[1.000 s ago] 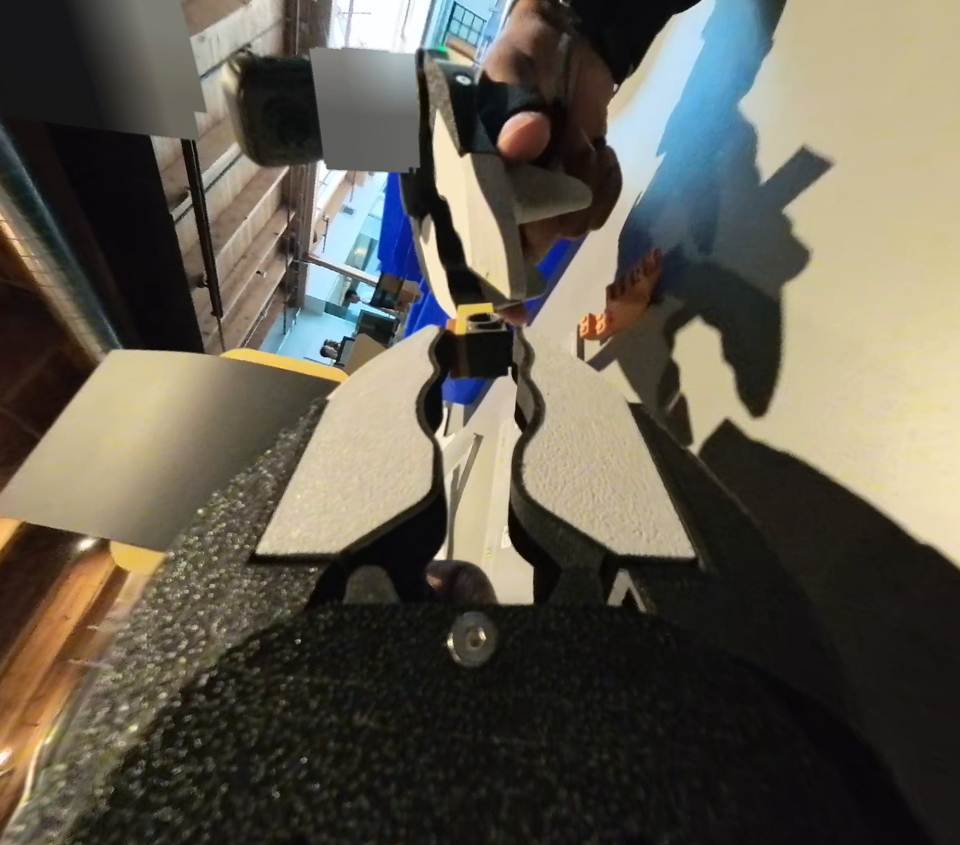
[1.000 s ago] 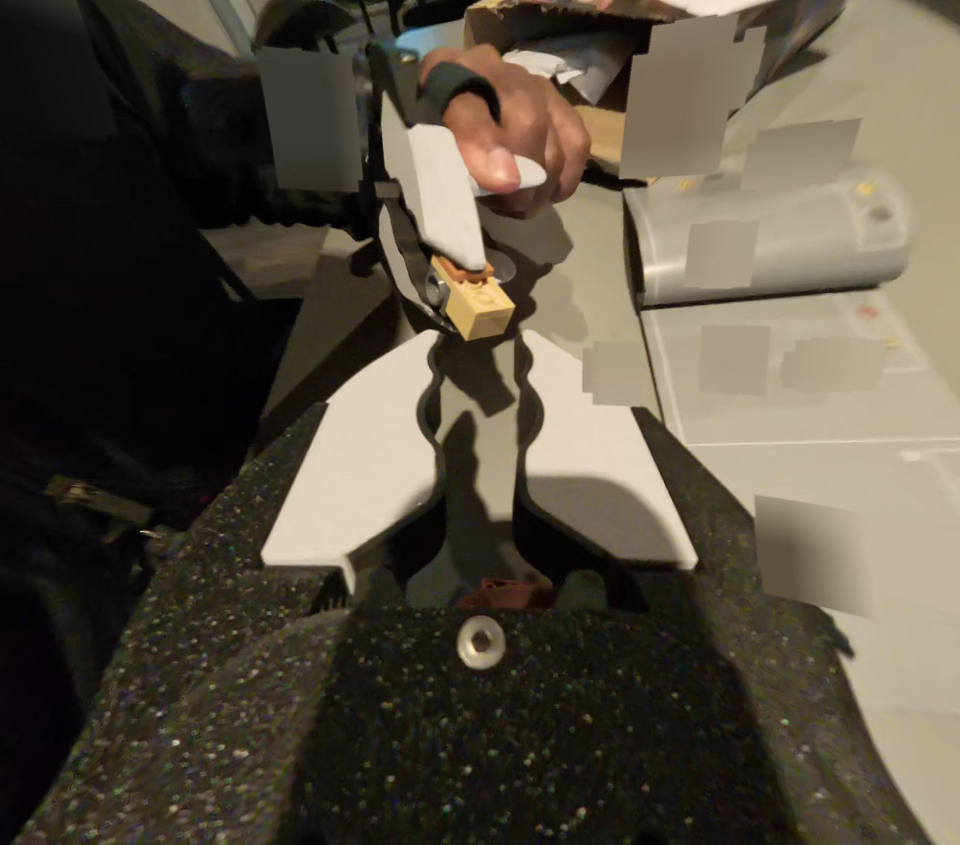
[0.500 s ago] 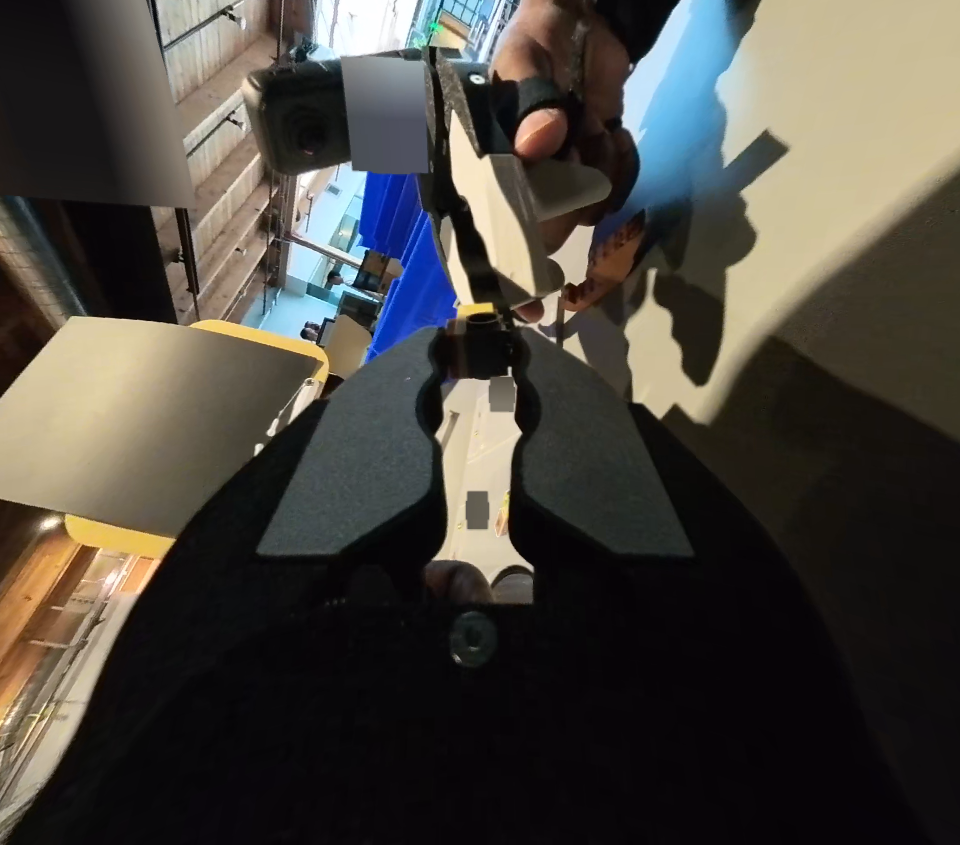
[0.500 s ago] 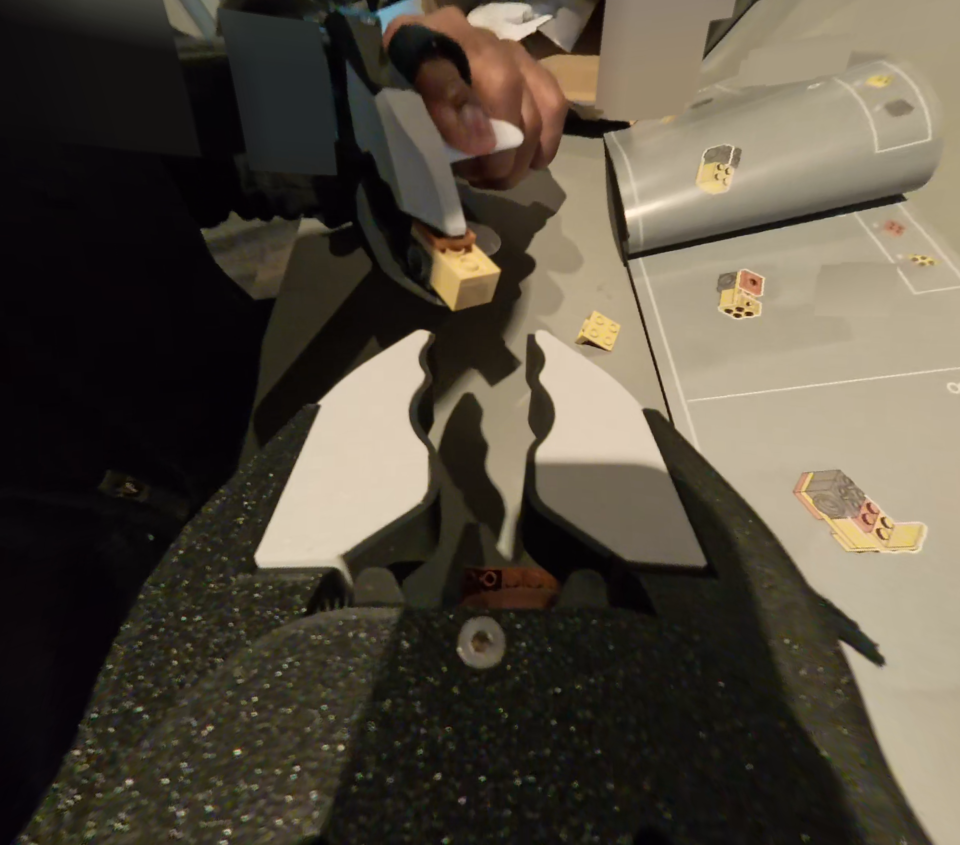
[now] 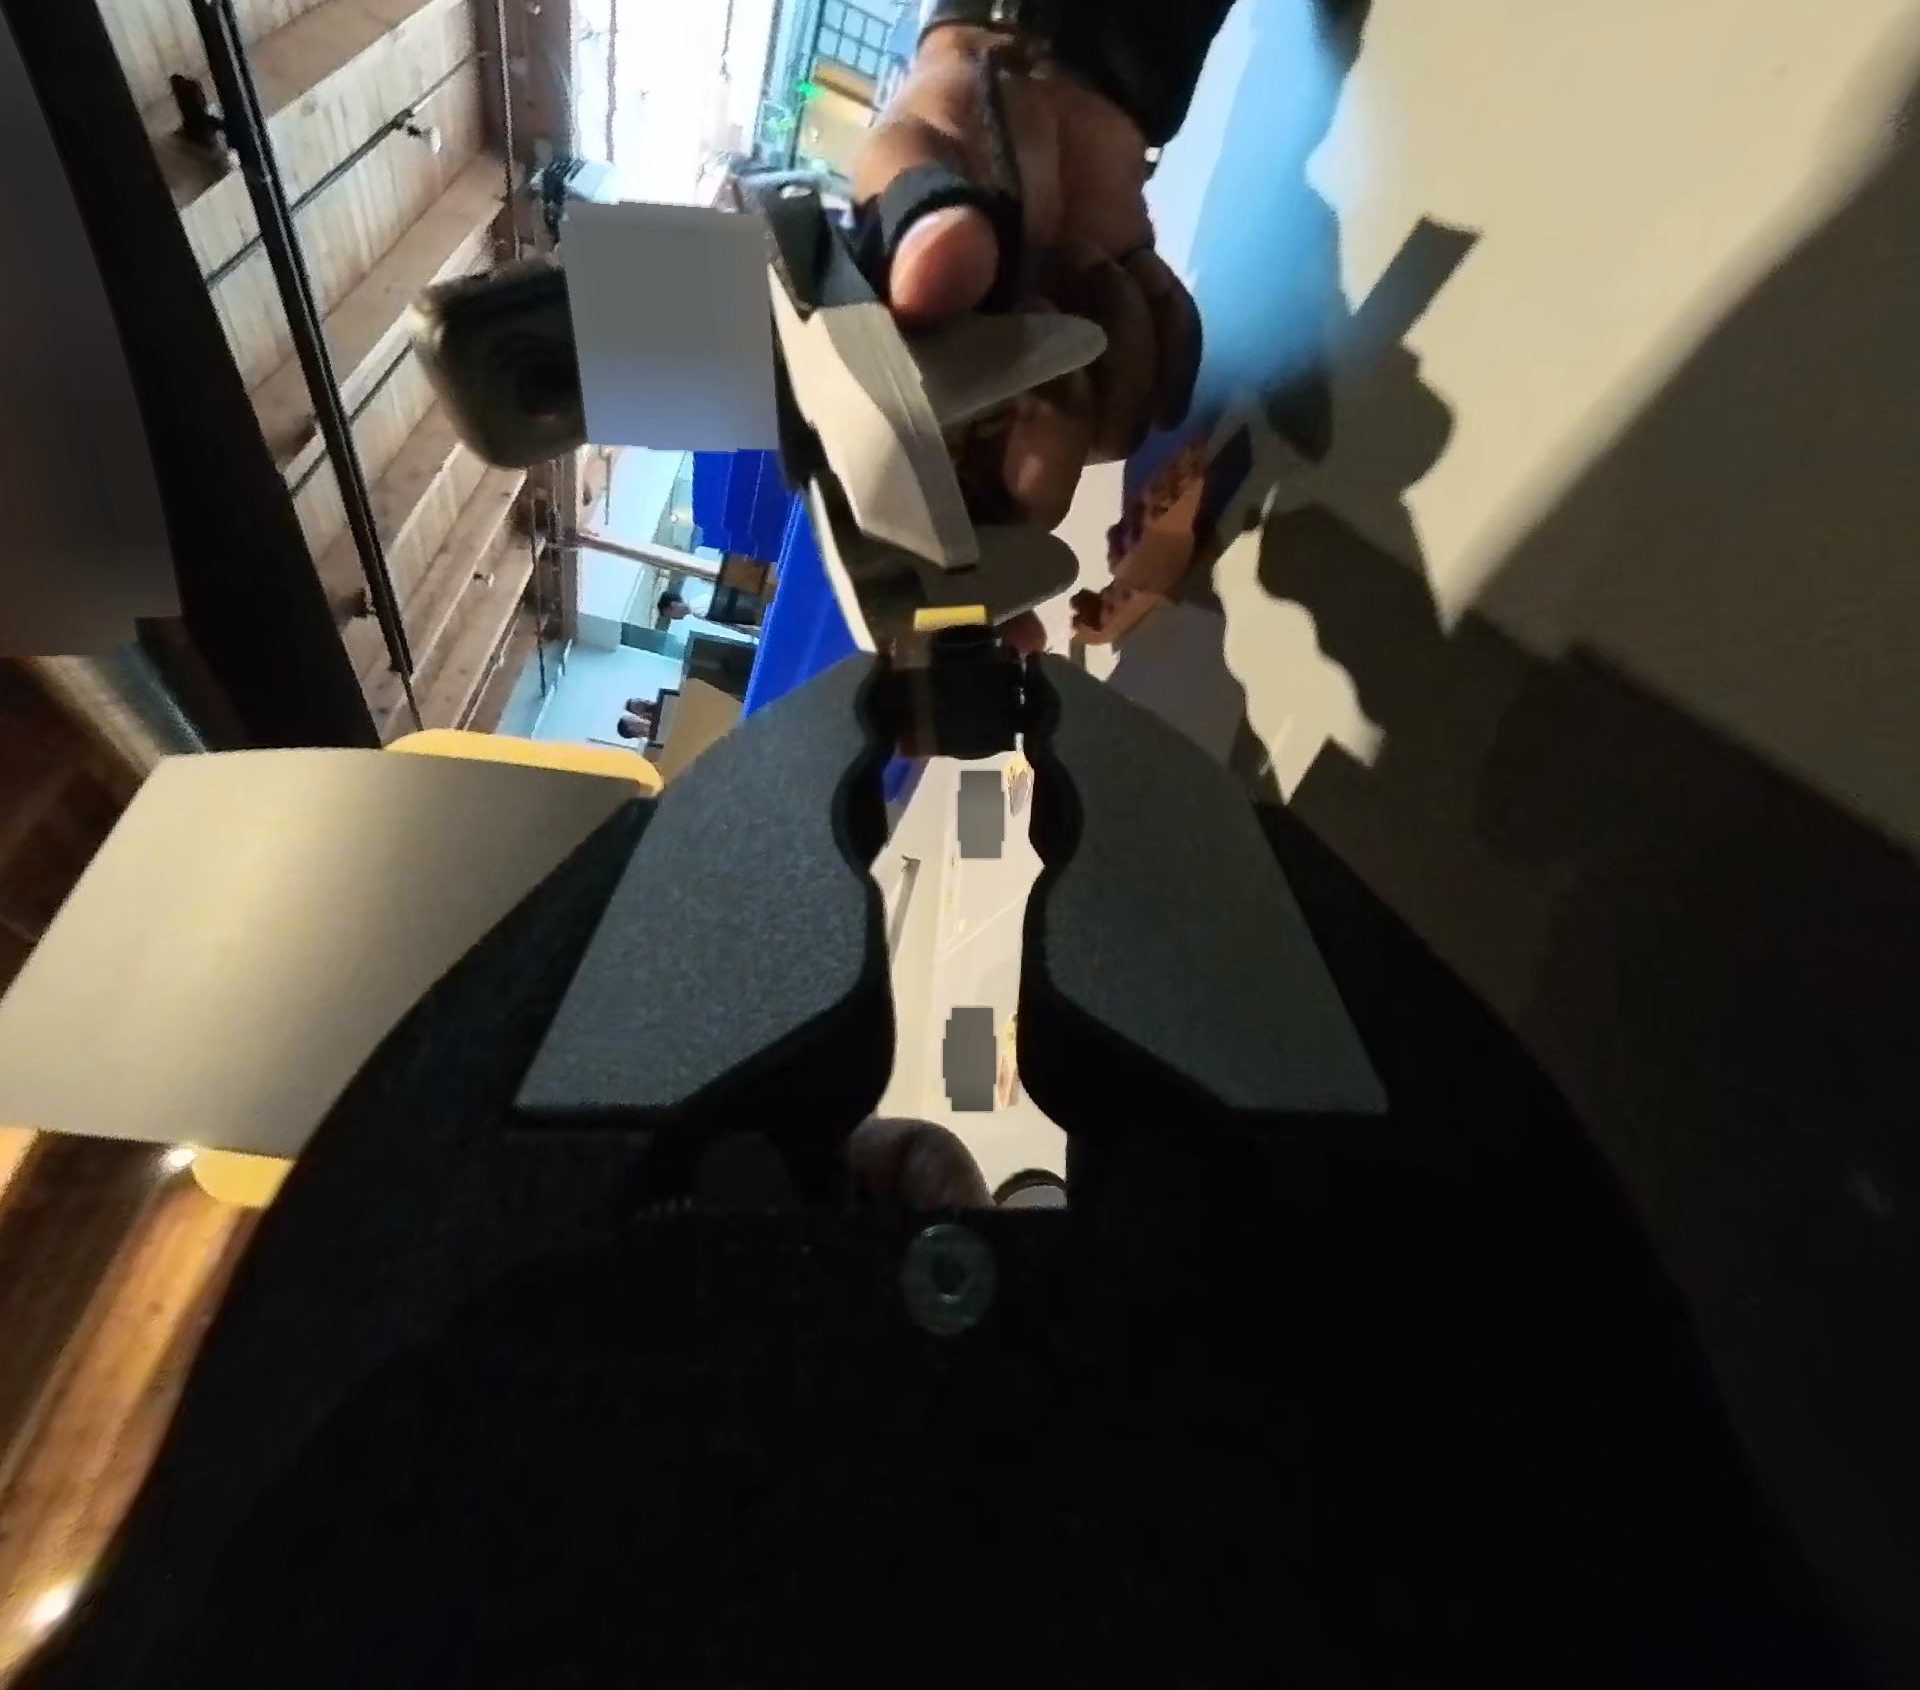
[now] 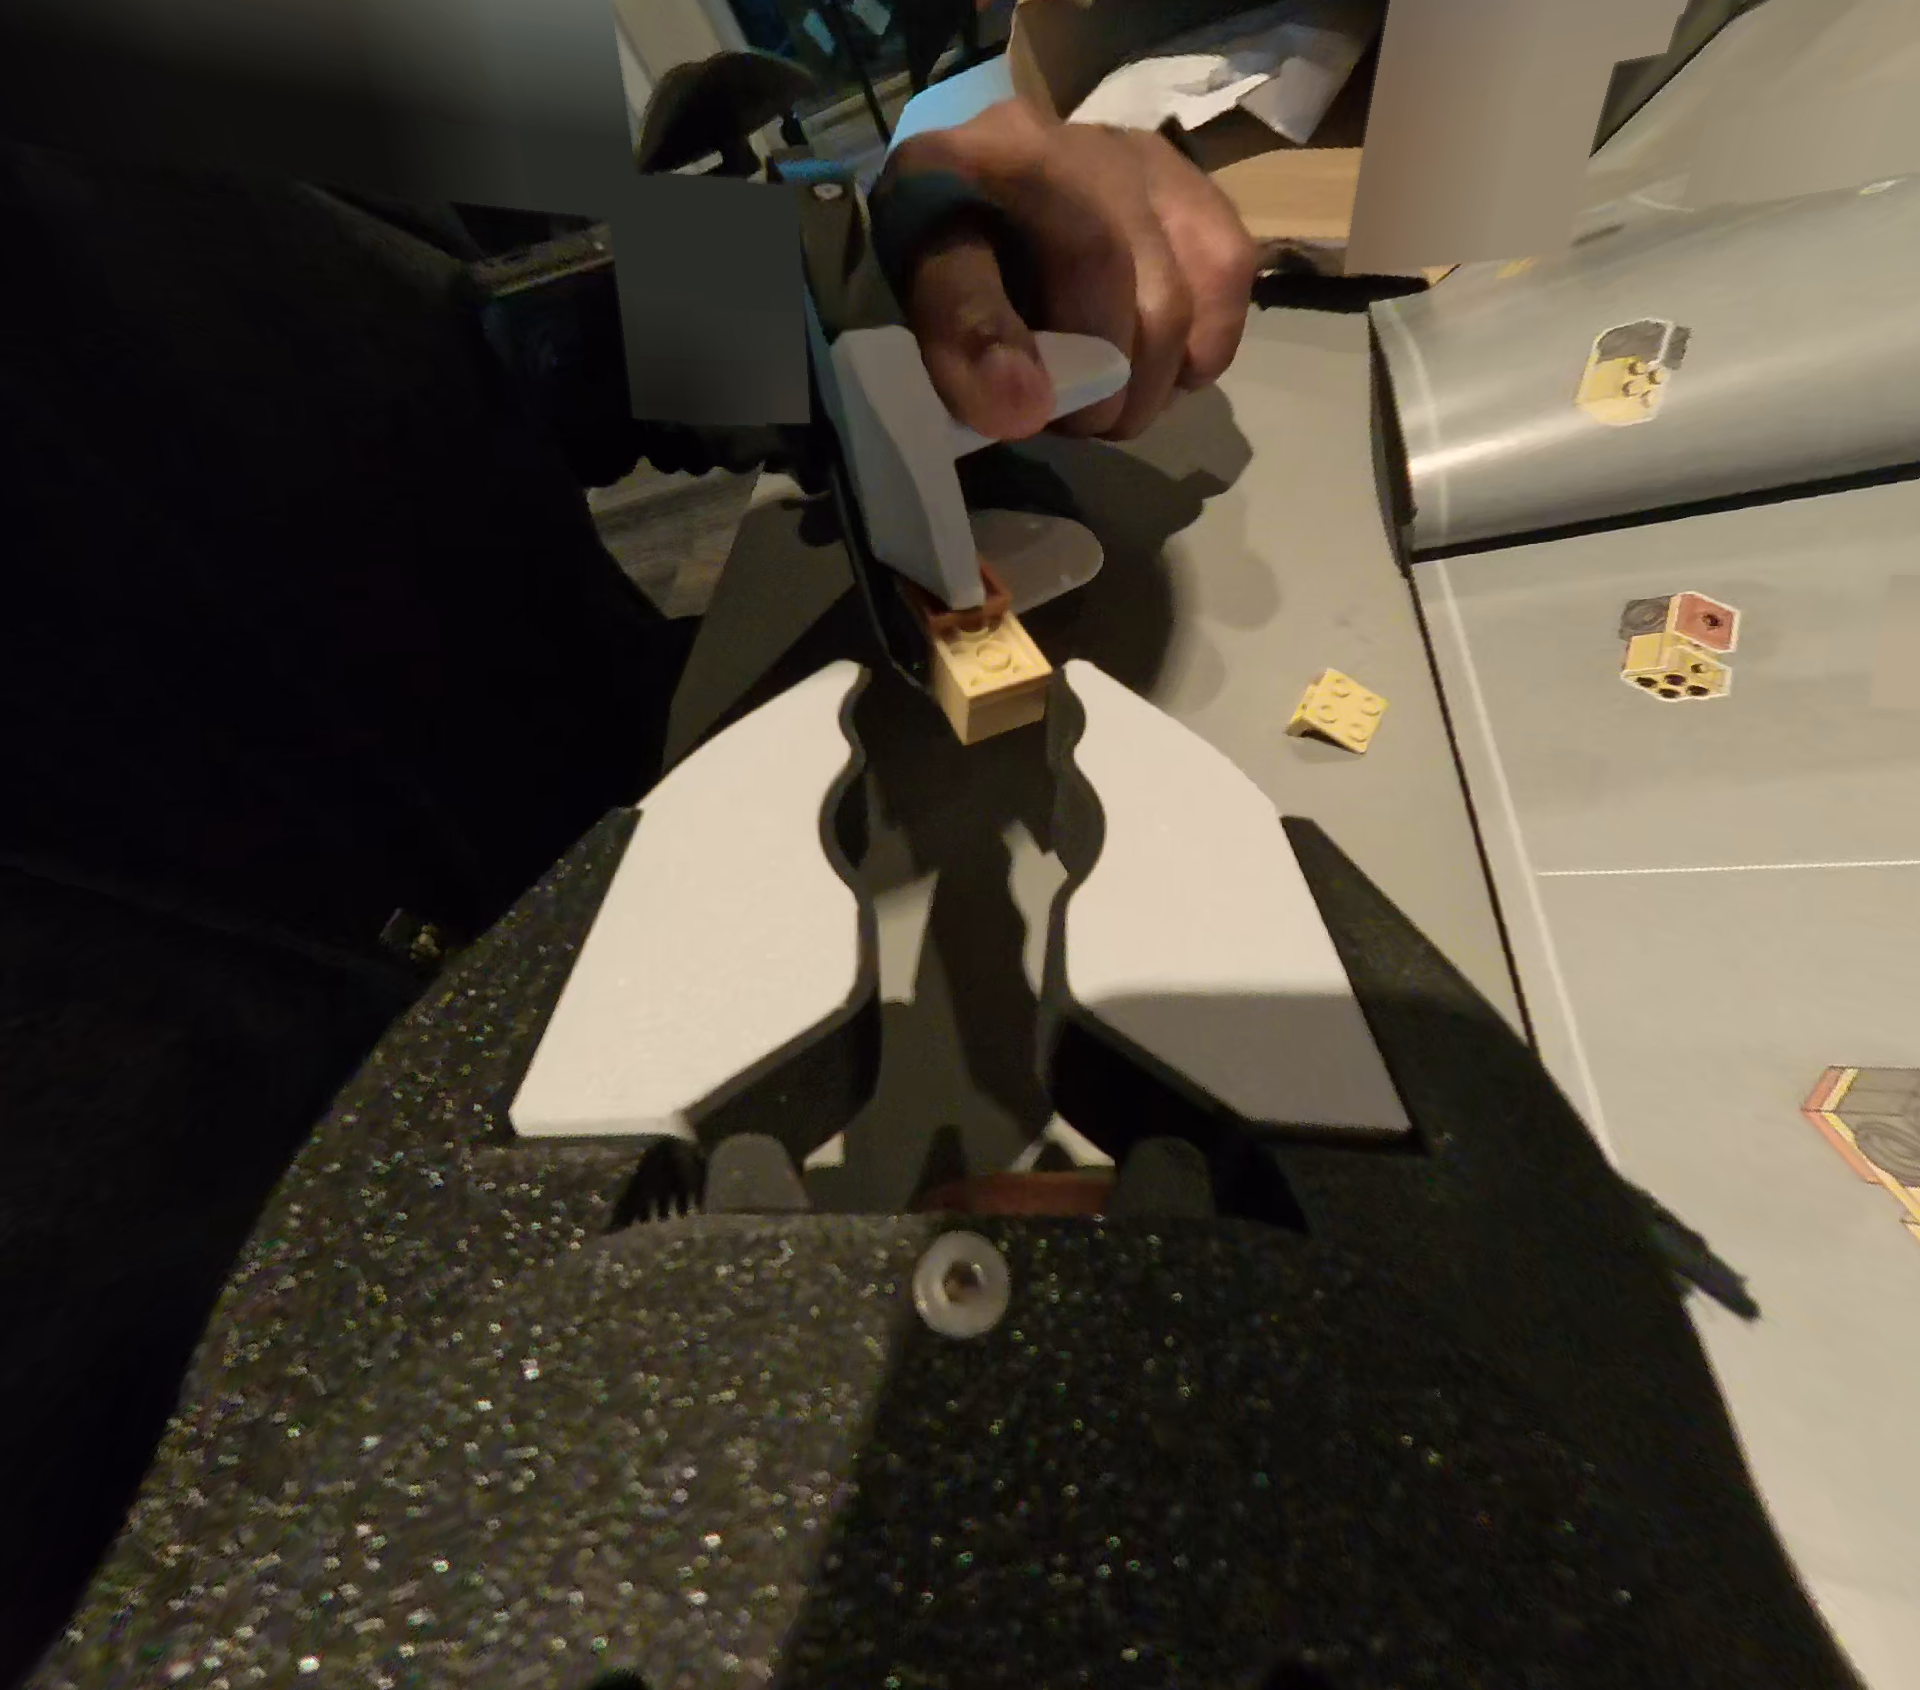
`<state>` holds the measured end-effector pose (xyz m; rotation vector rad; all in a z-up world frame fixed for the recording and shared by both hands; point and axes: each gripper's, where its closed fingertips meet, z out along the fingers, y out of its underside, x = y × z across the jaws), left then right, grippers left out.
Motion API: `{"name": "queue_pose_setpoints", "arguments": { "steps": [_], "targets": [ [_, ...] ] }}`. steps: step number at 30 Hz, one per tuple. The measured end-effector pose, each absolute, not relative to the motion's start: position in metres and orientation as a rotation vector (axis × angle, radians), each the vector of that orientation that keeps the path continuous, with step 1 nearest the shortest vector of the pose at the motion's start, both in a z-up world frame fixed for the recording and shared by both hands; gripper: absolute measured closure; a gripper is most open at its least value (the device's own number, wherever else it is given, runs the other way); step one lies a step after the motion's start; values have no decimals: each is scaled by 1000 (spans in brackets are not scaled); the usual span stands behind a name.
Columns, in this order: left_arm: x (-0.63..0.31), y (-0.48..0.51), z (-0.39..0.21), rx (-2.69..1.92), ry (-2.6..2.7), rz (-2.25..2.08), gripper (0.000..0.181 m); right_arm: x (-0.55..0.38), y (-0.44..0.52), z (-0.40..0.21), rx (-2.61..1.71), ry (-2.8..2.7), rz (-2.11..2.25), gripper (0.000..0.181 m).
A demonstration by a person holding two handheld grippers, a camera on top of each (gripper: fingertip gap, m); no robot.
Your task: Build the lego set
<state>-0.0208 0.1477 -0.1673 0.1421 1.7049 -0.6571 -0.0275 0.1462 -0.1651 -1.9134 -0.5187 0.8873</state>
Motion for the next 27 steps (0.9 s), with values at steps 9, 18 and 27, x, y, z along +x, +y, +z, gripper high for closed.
{"name": "queue_pose_setpoints", "arguments": {
  "steps": [9,18,27],
  "targets": [
    [-29,139,-169,199,1702,-662,158,-31,143,-167,-1905,-540,951,163],
    [-23,150,-175,29,1788,-778,135,-25,148,-161,-1880,-509,894,163],
    [-10,173,-168,-450,1888,-1096,132,0,164,-164,-1910,-465,546,163]
  ]
}}
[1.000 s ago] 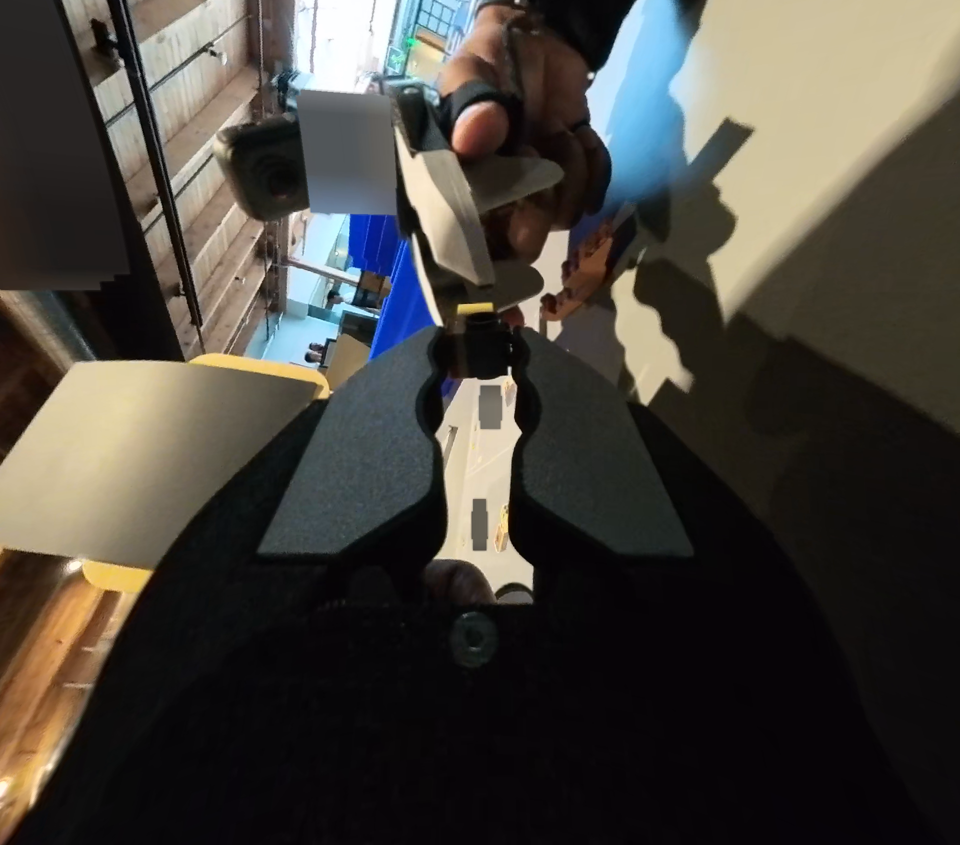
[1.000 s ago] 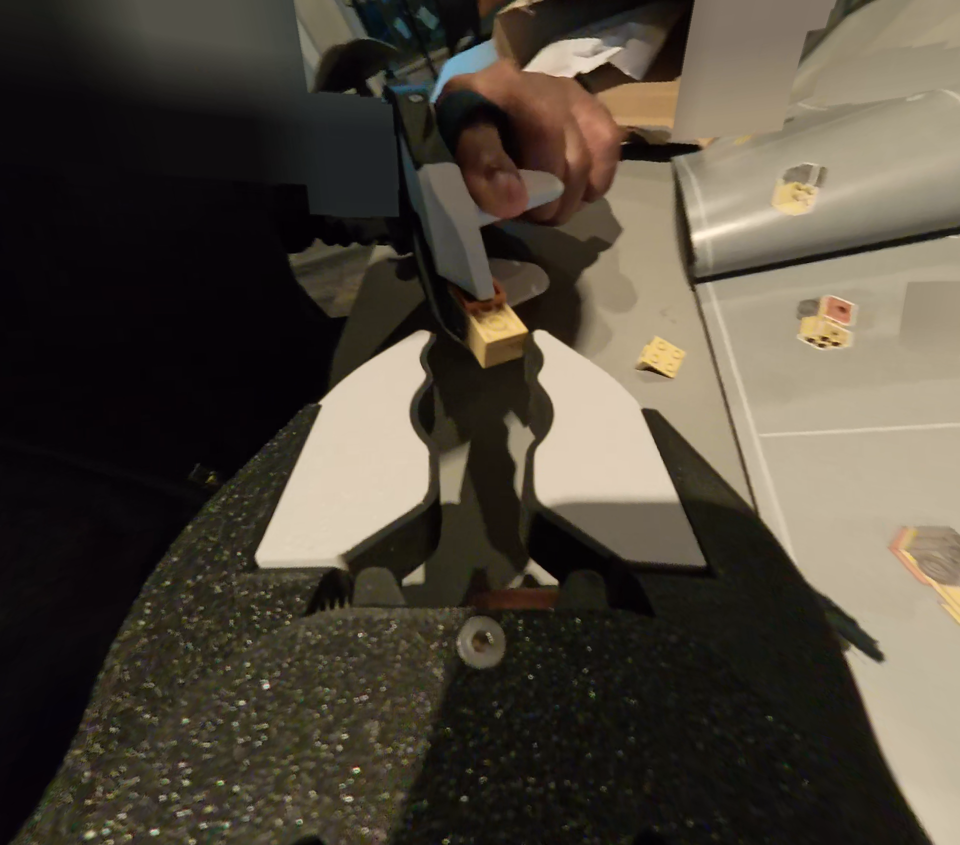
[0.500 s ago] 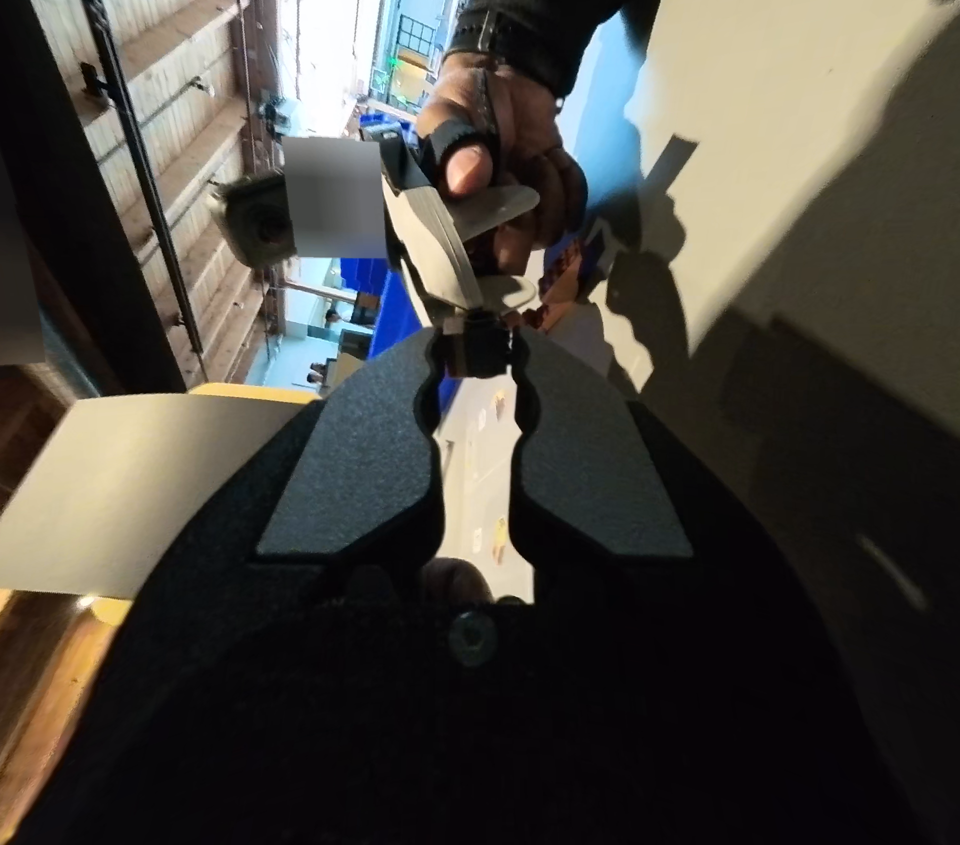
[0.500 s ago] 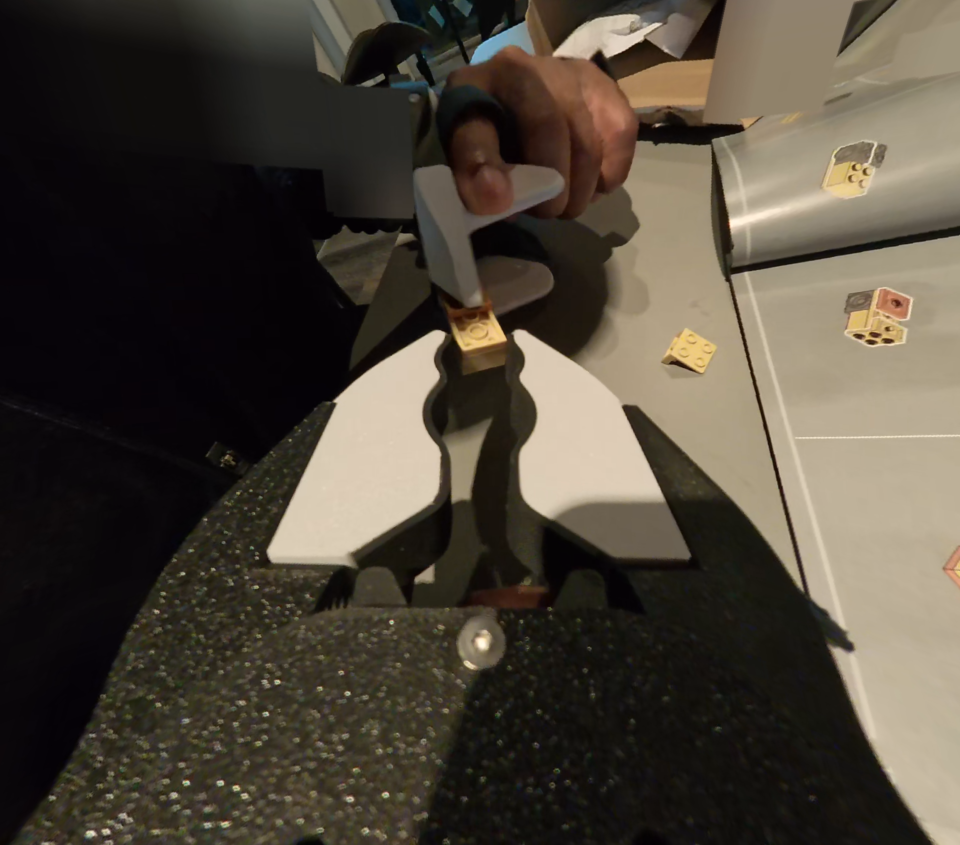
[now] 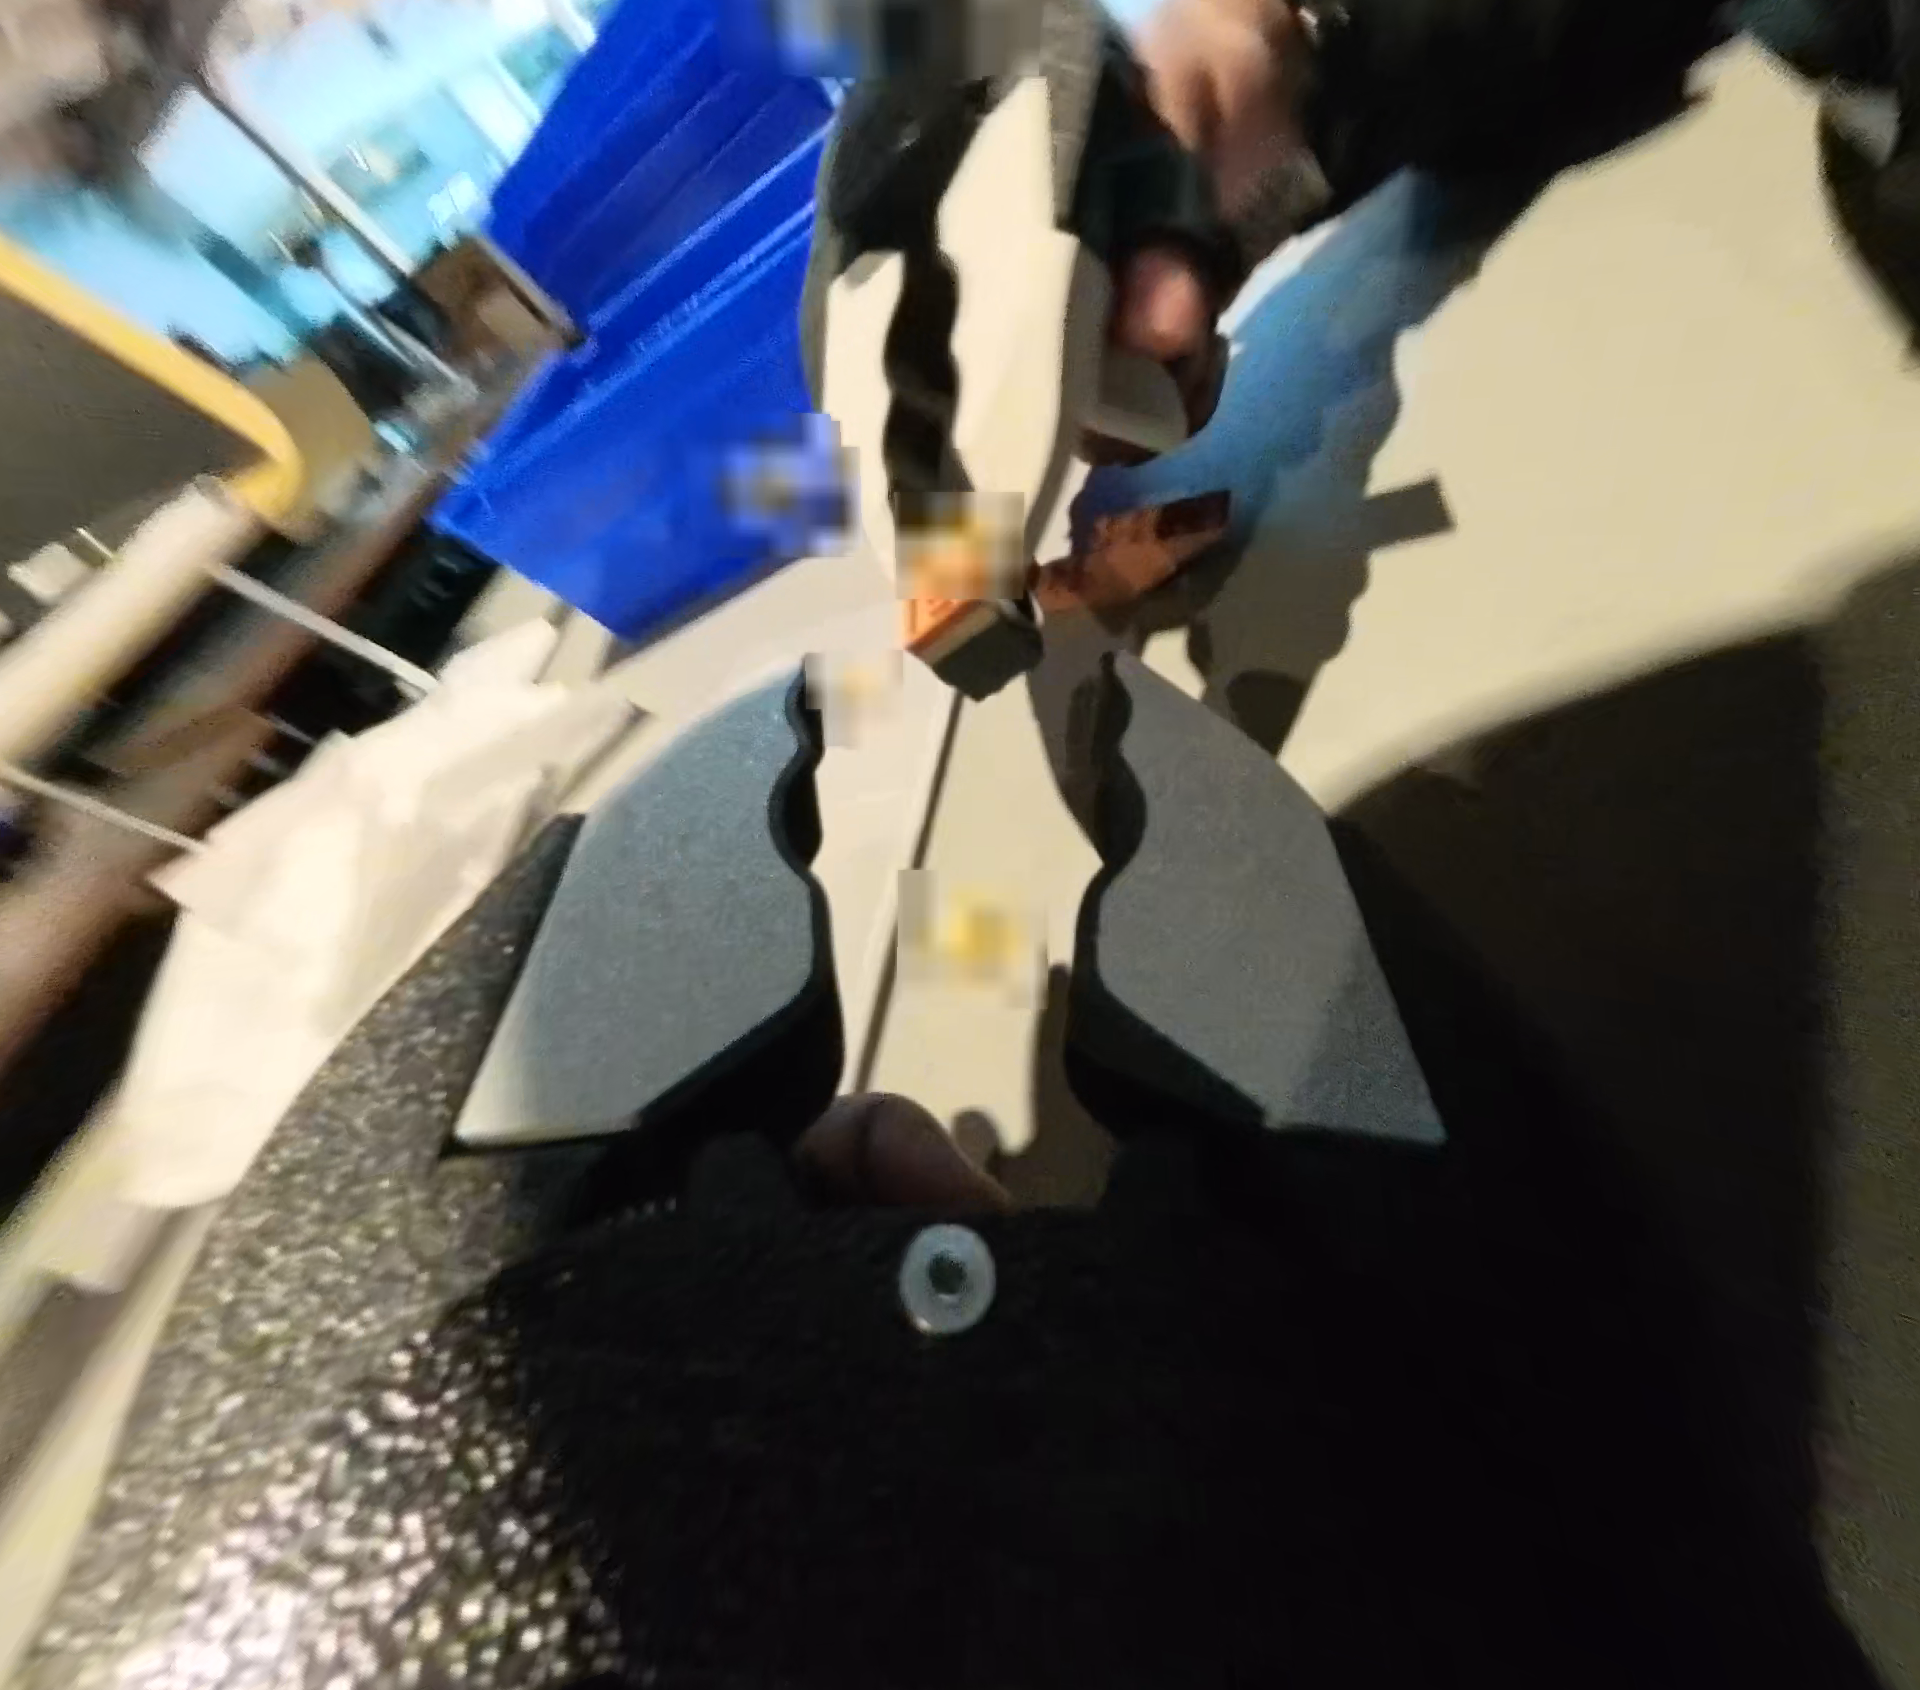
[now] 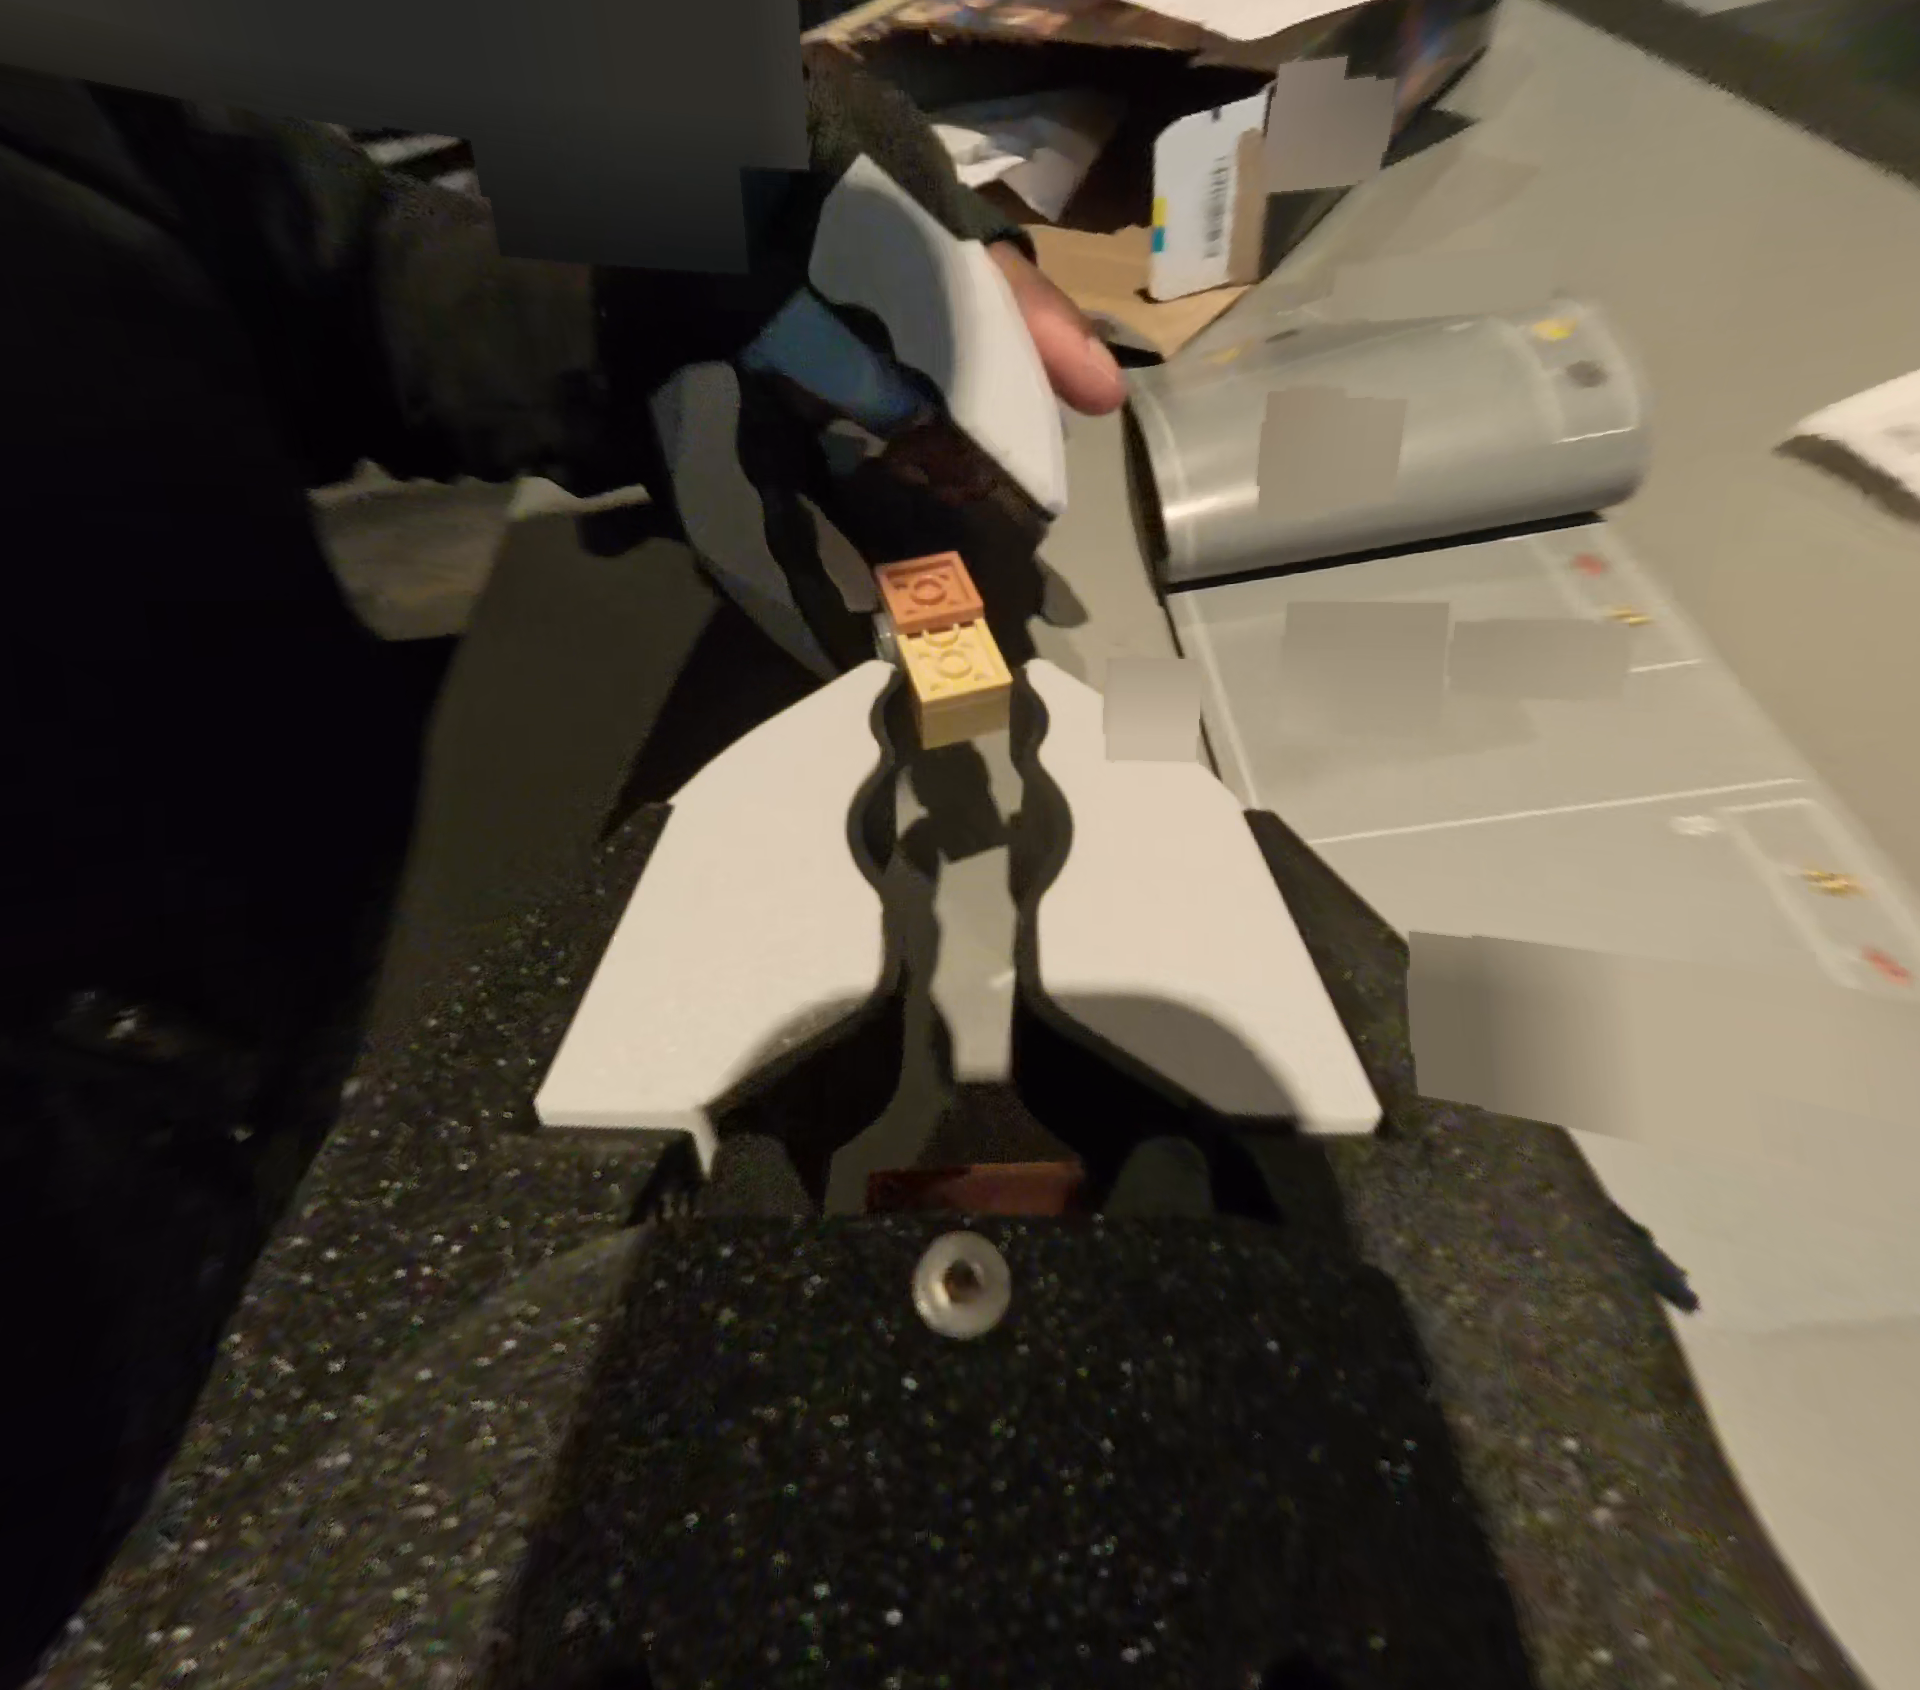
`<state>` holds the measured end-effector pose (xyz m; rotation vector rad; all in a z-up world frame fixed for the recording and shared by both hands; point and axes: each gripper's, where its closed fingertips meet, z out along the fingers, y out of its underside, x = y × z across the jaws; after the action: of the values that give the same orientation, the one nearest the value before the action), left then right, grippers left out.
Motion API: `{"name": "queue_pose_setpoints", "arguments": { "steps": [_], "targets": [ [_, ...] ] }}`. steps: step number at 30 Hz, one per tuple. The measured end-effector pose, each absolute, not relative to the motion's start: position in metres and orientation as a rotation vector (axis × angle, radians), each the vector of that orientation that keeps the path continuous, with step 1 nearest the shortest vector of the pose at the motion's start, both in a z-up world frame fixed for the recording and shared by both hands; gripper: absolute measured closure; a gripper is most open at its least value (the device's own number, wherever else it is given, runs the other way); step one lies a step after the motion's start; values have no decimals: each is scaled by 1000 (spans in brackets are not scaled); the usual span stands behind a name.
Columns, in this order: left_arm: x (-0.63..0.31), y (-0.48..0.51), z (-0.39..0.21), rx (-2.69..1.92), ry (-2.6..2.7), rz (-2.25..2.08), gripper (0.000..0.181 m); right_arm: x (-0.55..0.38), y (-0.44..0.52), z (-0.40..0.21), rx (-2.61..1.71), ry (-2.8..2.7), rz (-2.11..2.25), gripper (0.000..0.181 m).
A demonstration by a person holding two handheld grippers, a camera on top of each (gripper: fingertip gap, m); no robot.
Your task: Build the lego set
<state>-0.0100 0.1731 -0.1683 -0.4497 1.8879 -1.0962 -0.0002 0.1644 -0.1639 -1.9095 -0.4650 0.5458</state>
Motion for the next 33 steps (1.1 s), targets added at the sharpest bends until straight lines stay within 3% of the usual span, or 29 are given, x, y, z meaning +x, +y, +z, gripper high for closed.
{"name": "queue_pose_setpoints", "arguments": {
  "steps": [9,16,20,33],
  "targets": [
    [-8,177,-147,-845,1816,-1570,138,-3,171,-171,-1906,-546,309,164],
    [-9,169,-161,-796,1915,-1464,141,-4,172,-165,-1875,-521,337,163],
    [-10,168,-166,-748,1944,-1399,160,-8,171,-163,-1857,-539,328,164],
    [-16,181,-183,-724,2085,-1233,160,-3,172,-181,-1942,-608,218,152]
  ]
}}
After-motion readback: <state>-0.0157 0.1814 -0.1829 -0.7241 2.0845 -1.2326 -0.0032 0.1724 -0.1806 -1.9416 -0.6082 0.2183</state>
